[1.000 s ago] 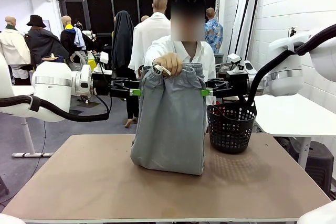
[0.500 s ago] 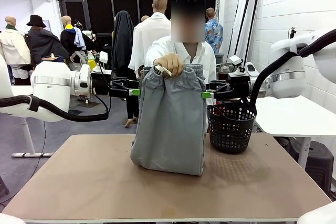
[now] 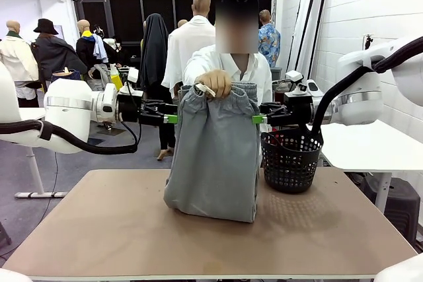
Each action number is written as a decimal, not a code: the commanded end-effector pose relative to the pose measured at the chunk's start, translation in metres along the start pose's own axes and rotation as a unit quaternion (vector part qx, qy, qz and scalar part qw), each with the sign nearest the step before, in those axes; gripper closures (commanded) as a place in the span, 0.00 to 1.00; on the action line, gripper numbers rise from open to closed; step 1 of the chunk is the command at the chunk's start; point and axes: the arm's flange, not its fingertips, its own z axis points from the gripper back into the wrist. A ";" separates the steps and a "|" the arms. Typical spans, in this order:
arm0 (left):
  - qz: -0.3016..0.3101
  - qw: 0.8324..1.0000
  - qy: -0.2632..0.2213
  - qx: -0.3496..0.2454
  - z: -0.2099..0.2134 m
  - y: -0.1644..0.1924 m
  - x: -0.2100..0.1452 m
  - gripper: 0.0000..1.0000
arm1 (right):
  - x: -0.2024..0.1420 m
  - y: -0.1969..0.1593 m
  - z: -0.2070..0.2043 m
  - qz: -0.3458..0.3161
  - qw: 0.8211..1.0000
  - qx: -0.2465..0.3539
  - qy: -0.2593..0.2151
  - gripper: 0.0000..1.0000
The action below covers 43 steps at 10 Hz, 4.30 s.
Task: Fold the training pants.
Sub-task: Release the ends of the Training pants and then grab the overlapped ends.
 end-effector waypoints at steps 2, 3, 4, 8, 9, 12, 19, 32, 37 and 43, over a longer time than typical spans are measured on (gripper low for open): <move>-0.013 1.000 0.003 -0.014 0.000 0.012 0.002 0.00 | -0.003 0.009 -0.007 -0.017 1.000 0.008 0.002 0.00; -0.015 1.000 0.002 -0.011 -0.001 0.014 0.002 0.00 | -0.004 0.010 -0.011 -0.011 1.000 0.004 0.006 0.00; -0.019 1.000 -0.001 -0.007 -0.002 0.016 0.002 0.00 | -0.006 0.008 -0.015 -0.004 1.000 0.000 0.009 0.00; -0.023 1.000 -0.004 0.001 -0.011 0.018 -0.001 0.00 | -0.011 0.006 -0.023 -0.004 1.000 -0.004 0.004 0.00; -0.016 1.000 -0.008 -0.009 -0.016 0.018 -0.002 0.00 | -0.011 0.003 -0.025 -0.002 1.000 -0.004 0.000 0.00; 0.008 1.000 -0.004 -0.022 -0.035 0.016 -0.008 0.00 | -0.010 0.001 -0.032 -0.004 1.000 0.006 -0.011 0.00; 0.019 0.999 -0.003 -0.049 -0.040 0.013 -0.006 0.00 | -0.016 0.000 -0.051 -0.041 0.997 0.063 0.010 0.00; -0.005 0.995 -0.015 -0.094 -0.057 0.003 -0.014 0.00 | -0.006 0.048 -0.036 -0.017 0.998 0.052 0.037 0.00; -0.015 0.995 -0.033 -0.088 -0.066 0.002 -0.014 0.00 | -0.010 0.050 -0.045 -0.012 0.994 -0.099 0.052 0.00; -0.028 0.997 -0.034 -0.070 -0.068 -0.002 -0.009 0.00 | -0.011 0.032 -0.050 -0.014 0.994 -0.108 0.018 0.00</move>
